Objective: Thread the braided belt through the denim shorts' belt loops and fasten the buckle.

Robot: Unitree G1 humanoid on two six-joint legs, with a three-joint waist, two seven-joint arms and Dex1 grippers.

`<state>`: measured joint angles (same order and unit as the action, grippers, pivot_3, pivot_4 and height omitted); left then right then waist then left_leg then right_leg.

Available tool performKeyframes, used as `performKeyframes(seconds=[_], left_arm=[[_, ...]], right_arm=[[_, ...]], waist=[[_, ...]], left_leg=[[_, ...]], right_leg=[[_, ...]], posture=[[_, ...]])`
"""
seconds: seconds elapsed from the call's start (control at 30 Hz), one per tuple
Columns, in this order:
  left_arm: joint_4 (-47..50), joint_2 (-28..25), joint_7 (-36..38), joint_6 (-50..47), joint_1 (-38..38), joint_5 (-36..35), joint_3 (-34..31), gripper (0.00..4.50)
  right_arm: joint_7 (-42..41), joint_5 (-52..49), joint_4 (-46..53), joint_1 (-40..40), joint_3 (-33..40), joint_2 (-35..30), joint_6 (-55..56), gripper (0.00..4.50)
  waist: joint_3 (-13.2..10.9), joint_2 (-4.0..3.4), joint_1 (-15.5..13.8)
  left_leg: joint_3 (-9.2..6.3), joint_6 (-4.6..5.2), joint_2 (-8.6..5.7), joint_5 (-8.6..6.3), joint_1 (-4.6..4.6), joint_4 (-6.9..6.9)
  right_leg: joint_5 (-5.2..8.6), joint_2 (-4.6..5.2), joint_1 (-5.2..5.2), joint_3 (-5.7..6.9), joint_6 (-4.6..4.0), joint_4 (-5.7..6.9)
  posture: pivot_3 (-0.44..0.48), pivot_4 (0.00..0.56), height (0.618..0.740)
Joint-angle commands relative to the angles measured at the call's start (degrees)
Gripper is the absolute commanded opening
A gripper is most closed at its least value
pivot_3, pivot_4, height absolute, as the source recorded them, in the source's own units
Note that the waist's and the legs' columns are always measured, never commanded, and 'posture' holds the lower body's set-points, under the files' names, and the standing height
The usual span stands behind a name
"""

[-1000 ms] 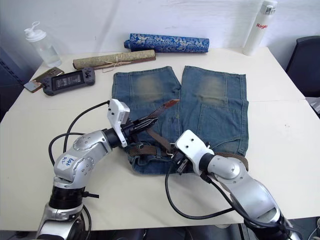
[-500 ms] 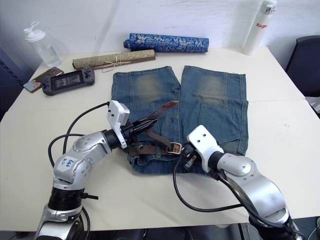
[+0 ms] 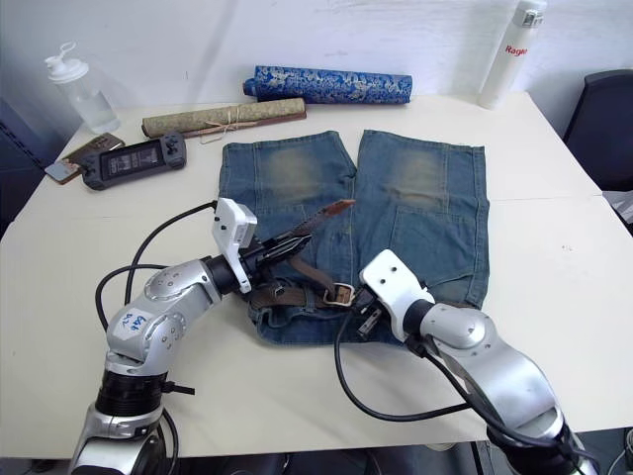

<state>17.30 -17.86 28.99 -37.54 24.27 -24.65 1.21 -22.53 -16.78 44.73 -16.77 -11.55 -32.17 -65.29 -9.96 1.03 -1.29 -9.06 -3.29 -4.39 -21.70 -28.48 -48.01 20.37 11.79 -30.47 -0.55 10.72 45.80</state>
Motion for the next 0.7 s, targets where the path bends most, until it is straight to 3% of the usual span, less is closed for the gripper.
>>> performKeyframes(seconds=[0.03,0.3,0.53,0.7], left_arm=[[1.5,0.1,-0.1,1.3,1.1,0.3,0.4,0.00],[1.0,0.2,-0.2,1.4,1.3,0.7,0.7,0.00],[2.6,-3.6,1.1,2.0,-3.5,0.8,-1.7,0.00],[3.3,-7.3,2.5,4.4,-9.0,1.8,-2.1,0.00]], right_arm=[[0.0,-0.2,1.9,-1.3,-2.9,0.2,0.1,0.04],[0.5,1.8,1.6,-2.8,-6.5,-0.9,0.3,0.04],[-0.3,1.8,2.3,-2.4,-2.4,-3.0,0.6,0.04],[-1.5,-1.7,3.9,-3.8,2.1,-0.3,-0.3,0.04]], waist=[[0.0,0.00,0.0],[0.0,0.00,0.1],[0.0,-0.01,0.1],[0.0,-0.03,-0.1]], left_leg=[[0.00,0.00,0.00,0.00,0.00,0.00],[-0.01,0.00,0.01,0.00,0.01,0.01],[0.00,0.01,0.01,0.00,0.01,0.01],[0.00,0.03,0.02,-0.02,0.00,0.02]], right_leg=[[0.00,0.00,0.00,0.00,0.00,0.00],[0.00,-0.01,0.00,0.01,0.00,-0.01],[0.00,-0.01,0.00,0.00,0.00,-0.01],[0.02,0.00,-0.03,0.00,-0.03,0.00]], posture=[[0.000,0.150,0.637],[0.000,0.150,0.637],[0.000,0.150,0.637],[0.000,0.150,0.637]])
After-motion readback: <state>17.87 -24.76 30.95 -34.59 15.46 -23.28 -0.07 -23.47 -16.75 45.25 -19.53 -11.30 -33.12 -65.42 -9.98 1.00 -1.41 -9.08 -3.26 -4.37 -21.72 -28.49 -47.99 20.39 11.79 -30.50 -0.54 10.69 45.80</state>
